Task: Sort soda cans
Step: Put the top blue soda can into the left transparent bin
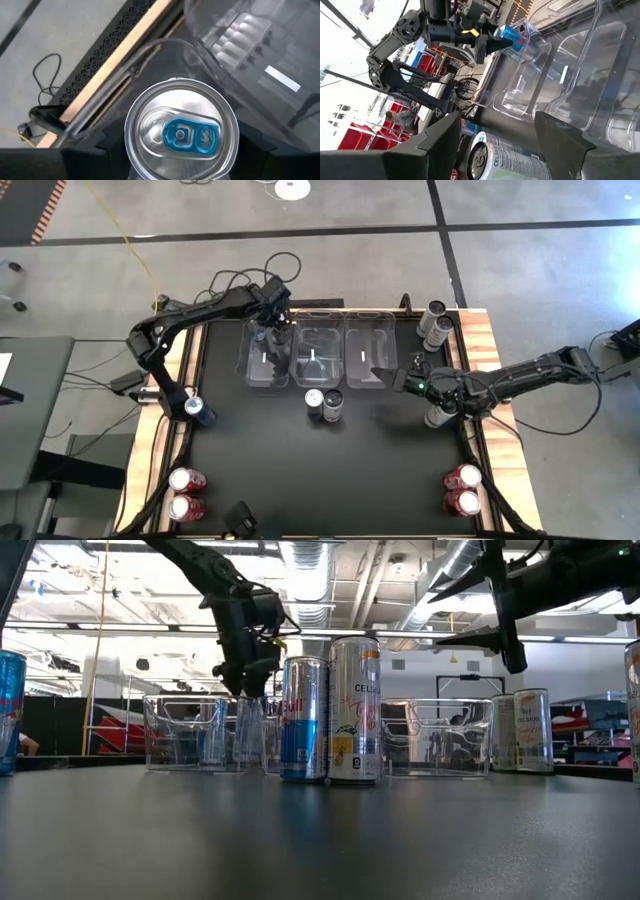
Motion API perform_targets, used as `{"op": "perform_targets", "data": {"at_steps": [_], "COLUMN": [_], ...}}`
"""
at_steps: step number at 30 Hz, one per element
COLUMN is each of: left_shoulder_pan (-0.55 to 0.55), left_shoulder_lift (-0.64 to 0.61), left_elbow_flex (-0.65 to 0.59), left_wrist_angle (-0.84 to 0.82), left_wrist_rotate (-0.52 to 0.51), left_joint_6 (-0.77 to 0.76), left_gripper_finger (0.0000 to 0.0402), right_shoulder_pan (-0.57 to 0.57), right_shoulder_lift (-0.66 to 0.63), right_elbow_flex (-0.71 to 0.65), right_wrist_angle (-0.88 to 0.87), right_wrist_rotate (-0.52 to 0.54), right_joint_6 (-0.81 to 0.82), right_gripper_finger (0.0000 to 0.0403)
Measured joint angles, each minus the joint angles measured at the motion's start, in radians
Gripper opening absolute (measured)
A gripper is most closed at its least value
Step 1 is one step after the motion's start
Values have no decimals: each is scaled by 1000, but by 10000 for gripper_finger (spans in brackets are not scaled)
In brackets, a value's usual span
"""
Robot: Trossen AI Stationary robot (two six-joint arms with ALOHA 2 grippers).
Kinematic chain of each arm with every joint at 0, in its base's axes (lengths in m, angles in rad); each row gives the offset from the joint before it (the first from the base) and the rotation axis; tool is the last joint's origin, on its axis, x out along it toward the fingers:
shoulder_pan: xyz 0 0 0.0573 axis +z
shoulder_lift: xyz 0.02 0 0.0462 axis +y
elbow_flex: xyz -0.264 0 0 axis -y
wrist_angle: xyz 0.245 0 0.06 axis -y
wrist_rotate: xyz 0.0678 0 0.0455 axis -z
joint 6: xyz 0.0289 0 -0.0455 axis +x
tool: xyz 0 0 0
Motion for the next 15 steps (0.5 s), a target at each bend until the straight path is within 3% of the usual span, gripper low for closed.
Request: {"op": "perform_targets", "data": {"at_steps": [7,15], "left_shoulder_pan": [1,4], "left_shoulder_lift": [0,0], "left_elbow_flex": [-31,-33], "left_wrist_angle": [31,49], "left_wrist_rotate": [-39,-50], "left_joint_6": [28,42], "left_gripper_finger": [240,275], "right_shoulder_pan": [9,8], "right_shoulder_lift": [0,0], "right_elbow_flex": [0,0], "right_wrist_angle": [-2,-2], "right_wrist_rotate": [0,0], "right_joint_6": [12,18], "right_gripper_finger": [270,270]}}
